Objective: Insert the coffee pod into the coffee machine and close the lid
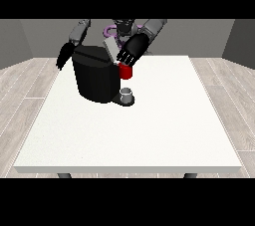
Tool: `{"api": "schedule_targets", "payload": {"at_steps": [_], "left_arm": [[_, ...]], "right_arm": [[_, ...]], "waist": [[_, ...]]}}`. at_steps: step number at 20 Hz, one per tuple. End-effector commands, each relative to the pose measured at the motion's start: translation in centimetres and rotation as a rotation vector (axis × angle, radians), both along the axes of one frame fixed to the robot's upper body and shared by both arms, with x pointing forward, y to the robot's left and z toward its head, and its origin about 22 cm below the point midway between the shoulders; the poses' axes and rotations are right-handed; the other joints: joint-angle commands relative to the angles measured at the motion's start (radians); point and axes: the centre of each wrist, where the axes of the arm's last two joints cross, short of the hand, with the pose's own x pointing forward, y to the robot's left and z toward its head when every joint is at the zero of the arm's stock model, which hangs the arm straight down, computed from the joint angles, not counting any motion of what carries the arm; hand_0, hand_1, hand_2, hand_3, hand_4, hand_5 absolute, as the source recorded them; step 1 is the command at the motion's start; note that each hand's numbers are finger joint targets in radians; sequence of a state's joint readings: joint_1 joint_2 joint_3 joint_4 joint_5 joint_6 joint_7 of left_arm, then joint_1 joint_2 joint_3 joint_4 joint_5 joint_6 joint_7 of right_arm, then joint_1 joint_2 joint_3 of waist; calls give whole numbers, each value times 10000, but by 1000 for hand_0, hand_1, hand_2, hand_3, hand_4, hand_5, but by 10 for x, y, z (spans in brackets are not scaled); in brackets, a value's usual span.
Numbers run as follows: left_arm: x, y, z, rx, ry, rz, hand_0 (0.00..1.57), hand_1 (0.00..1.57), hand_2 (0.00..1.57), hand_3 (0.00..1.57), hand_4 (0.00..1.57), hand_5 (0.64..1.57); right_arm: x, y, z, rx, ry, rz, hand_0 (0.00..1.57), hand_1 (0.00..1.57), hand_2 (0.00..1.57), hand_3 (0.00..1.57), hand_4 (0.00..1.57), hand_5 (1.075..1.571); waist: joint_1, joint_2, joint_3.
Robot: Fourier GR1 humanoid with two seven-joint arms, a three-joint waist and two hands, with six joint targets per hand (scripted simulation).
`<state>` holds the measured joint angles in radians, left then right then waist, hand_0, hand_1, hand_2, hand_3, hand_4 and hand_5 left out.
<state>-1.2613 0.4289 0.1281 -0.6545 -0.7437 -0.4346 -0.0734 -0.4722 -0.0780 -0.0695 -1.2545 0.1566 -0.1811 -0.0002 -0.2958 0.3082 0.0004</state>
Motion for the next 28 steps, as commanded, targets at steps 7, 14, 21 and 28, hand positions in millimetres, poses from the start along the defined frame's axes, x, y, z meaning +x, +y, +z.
{"api": "schedule_targets", "payload": {"at_steps": [7, 14, 21, 28], "left_arm": [[0, 0, 17, -106, -611, 1, 1212, 1212, 1245, 1199, 352, 1571], [-1, 13, 5, 335, -1008, 288, 1269, 1269, 1275, 1176, 171, 1571], [-2, 19, -5, 1588, -1335, 356, 1162, 1162, 1190, 1068, 0, 1571], [0, 9, 6, 880, -1390, 93, 1110, 1110, 1129, 973, 0, 1571]], "right_arm": [[1, 17, 2, -101, -303, 127, 0, 0, 0, 0, 141, 1571], [-10, 10, -11, -173, -68, -15, 0, 0, 0, 0, 0, 1571], [-5, -7, 0, 52, -33, -28, 0, 0, 0, 0, 0, 1571], [-2, -27, -5, 11, -92, -46, 0, 0, 0, 0, 61, 1571]], "waist": [[-96, 230, -1], [-153, -5, -2], [-300, 268, -1], [-87, 295, 3]]}}
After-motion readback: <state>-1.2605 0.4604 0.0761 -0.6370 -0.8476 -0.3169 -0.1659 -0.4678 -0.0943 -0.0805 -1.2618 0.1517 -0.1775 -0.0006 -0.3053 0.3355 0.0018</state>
